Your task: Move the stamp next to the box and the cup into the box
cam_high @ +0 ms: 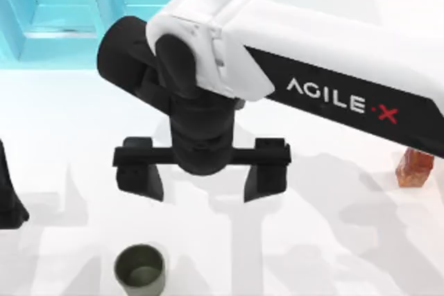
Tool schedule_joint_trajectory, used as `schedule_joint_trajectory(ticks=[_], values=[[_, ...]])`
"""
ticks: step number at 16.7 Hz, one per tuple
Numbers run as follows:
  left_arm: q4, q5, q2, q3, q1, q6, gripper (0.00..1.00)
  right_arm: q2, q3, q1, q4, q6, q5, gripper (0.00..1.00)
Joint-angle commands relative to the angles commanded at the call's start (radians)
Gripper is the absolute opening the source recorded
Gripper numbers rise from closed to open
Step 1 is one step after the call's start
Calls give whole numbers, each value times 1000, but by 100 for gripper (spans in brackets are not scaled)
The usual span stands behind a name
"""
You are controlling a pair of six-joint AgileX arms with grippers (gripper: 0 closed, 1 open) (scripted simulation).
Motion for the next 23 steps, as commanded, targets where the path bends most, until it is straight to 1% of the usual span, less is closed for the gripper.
schedule_joint_trajectory(ticks=[5, 12, 15, 20, 23], values=[[0, 0, 0, 0, 0, 0, 100, 92, 105, 141, -40, 145, -8, 100], [0, 0, 0, 0, 0, 0, 100, 96, 109, 150, -36, 155, -8, 100], [0, 0, 0, 0, 0, 0, 100, 105, 43, 151, 33, 155, -9, 100], [0, 0, 0, 0, 0, 0, 100, 129, -126, 155, 232, 158, -8, 100], [0, 0, 0, 0, 0, 0, 100, 132, -146, 155, 254, 159, -8, 100]])
